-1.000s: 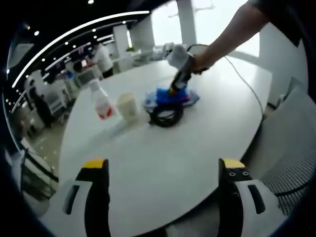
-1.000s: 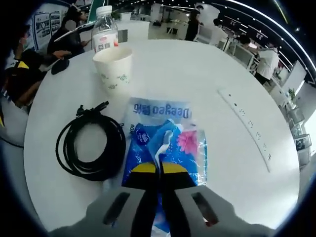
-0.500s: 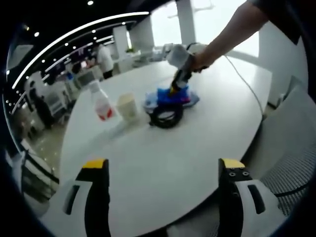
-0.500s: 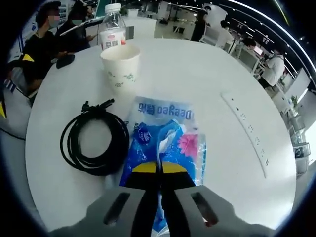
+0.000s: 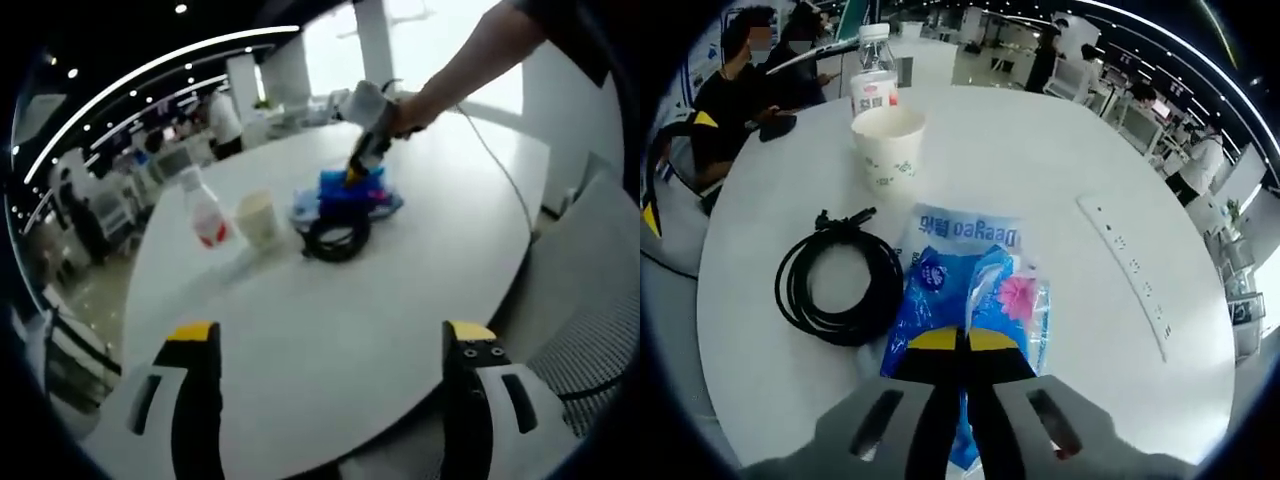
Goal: Arrange the tabletop items into an orderly group along one side of the table until the central work area is clear of visible clutter.
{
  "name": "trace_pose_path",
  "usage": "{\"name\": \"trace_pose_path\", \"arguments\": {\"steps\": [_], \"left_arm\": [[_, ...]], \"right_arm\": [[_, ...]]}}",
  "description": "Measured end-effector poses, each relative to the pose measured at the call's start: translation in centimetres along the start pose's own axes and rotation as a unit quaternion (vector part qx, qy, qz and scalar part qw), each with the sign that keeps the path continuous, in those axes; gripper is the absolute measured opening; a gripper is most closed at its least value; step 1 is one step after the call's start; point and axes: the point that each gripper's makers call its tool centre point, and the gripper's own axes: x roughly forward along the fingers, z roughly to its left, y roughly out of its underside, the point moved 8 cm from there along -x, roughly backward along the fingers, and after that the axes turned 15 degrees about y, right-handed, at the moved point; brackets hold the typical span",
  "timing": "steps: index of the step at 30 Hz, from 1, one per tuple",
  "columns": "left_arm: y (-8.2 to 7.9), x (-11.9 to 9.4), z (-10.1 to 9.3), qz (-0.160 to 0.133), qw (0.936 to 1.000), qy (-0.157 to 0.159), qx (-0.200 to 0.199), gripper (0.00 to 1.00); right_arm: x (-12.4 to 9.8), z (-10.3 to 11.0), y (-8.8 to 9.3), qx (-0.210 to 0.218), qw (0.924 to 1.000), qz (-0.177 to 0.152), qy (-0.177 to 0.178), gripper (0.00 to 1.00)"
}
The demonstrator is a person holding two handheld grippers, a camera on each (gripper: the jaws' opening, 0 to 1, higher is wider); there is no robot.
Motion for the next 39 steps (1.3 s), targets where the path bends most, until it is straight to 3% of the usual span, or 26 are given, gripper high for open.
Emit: {"name": "trace_pose_path", "arguments": {"steps": [22,39], "left_arm": [[-0.3,-0.1,0.0,-0.012,0.9999,-0.002,-0.001,0.88],[-0.3,-0.1,-0.2,-0.012,0.9999,0.002,-0.001,0.86]], "right_arm": [[-3.1,-1.6,-1.7,-0.01,0.9995,-0.03,0.008,0.0],[-5.9,-2.2,-2.1,-0.027,0.9984,-0.048,0.012,0.0]]}}
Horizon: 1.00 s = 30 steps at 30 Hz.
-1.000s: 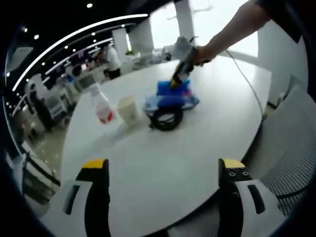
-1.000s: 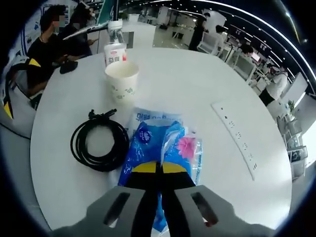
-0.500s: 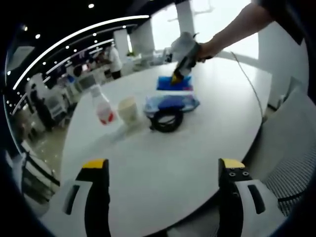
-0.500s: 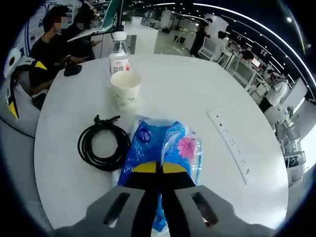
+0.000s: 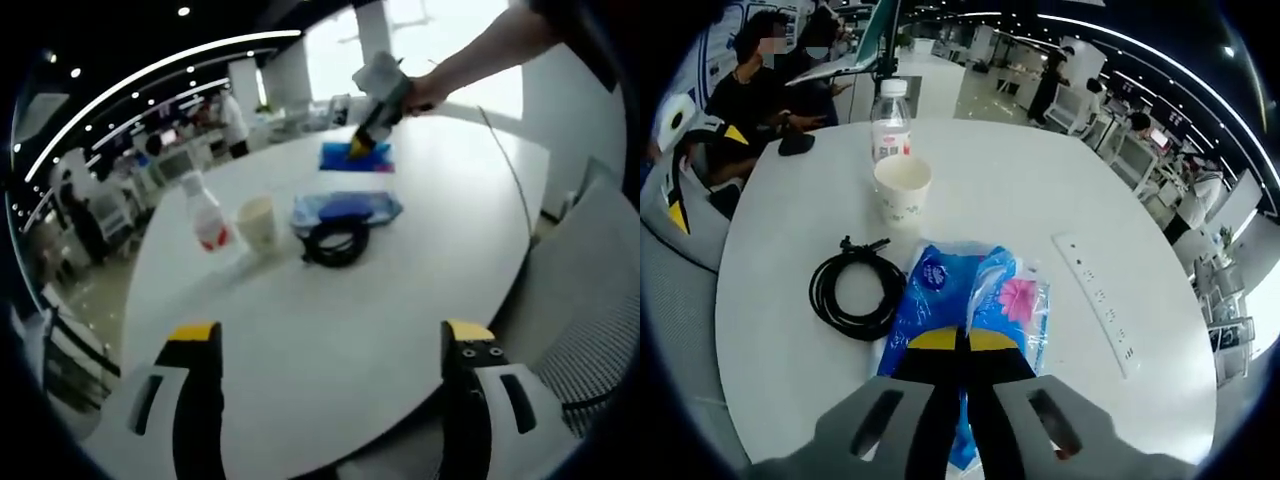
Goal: Arrange the tabletop items into an orderly group along one side of the table until the central work area is clear of visible clutter.
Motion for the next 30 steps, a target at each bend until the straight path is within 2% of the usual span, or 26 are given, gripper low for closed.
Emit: {"name": "trace_pose_path", "arguments": {"steps": [18,30], "left_arm": [[-0.2,0.1,-0.1,-0.011,0.9999,0.008,0.004,0.93],[-0.1,0.2,-0.1,-0.007,0.9999,0.011,0.002,0.93]], "right_arm": [[-1.9,-0.8,1.0,-0.02,0.9997,-0.01,0.007,0.0],[-2.5,-1.4,2.1,-0.053,0.9985,-0.014,0.006,0.0]]}}
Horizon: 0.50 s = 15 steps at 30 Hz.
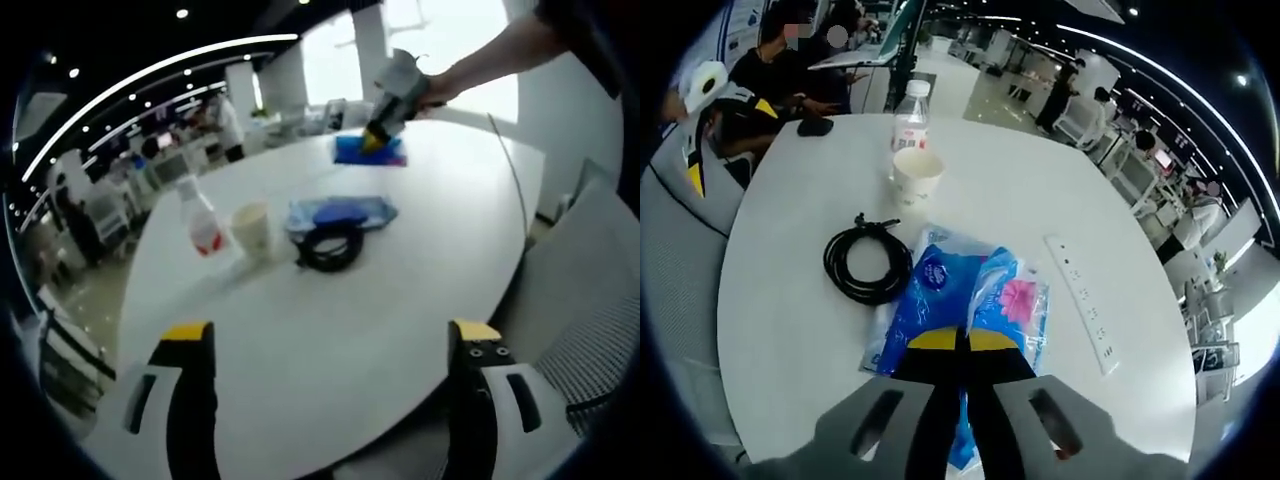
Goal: Arrange the tabletop items into an orderly group along one side of the table until the central work area is clear of visible clutter.
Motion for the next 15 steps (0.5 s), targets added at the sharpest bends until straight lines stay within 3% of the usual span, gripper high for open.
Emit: {"name": "trace_pose_path", "arguments": {"steps": [15], "left_arm": [[0.0,0.0,-0.2,0.002,1.0,0.003,-0.002,0.93]], "right_arm": [[-0.7,-0.6,2.8,-0.041,0.999,0.018,0.002,0.0]]}}
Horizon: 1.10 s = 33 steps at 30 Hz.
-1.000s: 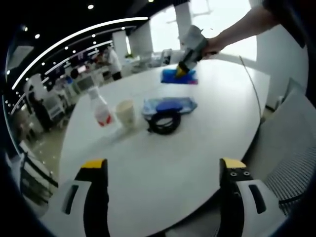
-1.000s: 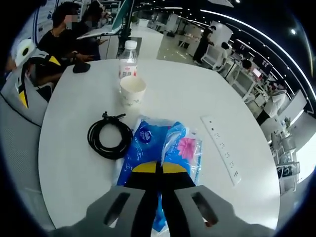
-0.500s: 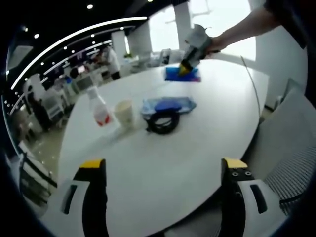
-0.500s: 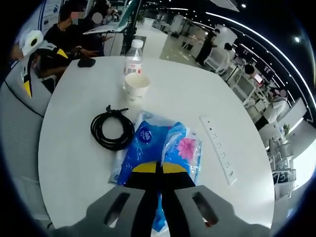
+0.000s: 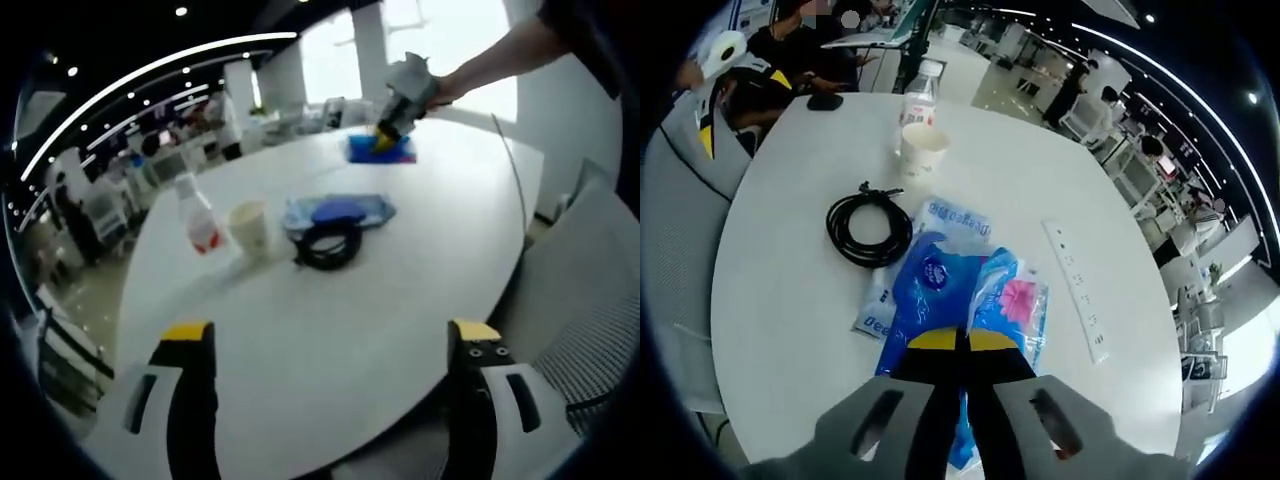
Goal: Arrange the tabletop items into an orderly group along one side of the table until the central work area is clear of visible clutter.
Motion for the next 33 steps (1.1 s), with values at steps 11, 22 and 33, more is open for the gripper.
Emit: {"name": "trace_pose_path", "arguments": {"steps": [11,22,33], "left_arm": [[0.1,0.0,0.1,0.001,1.0,-0.003,-0.005,0.92],[0.2,0.0,0.2,0.001,0.9999,-0.005,-0.009,0.91],[0.2,0.0,0.2,0.002,0.9999,-0.005,-0.011,0.91]], "right_arm": [[-0.2,0.4,0.9,-0.039,0.9992,0.009,-0.01,0.0],[-0.4,0.9,2.0,-0.085,0.9959,0.025,-0.021,0.0],[-0.3,1.0,3.2,-0.115,0.9921,0.04,-0.031,0.0]]}}
